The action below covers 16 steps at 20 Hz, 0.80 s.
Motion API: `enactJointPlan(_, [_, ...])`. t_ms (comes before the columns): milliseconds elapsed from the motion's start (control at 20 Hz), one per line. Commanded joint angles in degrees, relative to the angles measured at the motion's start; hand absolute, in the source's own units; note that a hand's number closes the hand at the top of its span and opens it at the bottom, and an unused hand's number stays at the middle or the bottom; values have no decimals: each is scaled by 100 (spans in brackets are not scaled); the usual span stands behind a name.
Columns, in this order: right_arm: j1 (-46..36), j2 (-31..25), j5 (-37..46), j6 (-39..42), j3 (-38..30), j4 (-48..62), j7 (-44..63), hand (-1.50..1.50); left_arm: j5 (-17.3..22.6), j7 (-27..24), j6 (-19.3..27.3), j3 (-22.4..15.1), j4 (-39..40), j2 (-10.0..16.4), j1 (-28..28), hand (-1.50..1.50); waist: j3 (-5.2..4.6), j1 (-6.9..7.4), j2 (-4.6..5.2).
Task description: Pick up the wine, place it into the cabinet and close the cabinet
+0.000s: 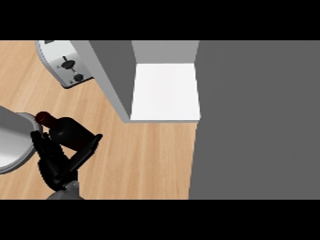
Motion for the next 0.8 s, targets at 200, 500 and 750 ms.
enactJointPlan(200, [104, -123, -925, 160, -575, -665, 226, -150, 379, -623, -476, 350, 976, -23, -592, -150, 0, -32, 7])
enactJointPlan(500, [384, 30, -560, 180, -256, -682, 84, -150, 390, -373, -1009, 226, 819, 44, -652, 150, 3, -13, -2])
enactJointPlan(750, [334, 133, -307, 101, -4, -801, 211, -150, 101, -722, -1175, 212, 1772, 118, -1199, 150, 0, -44, 5])
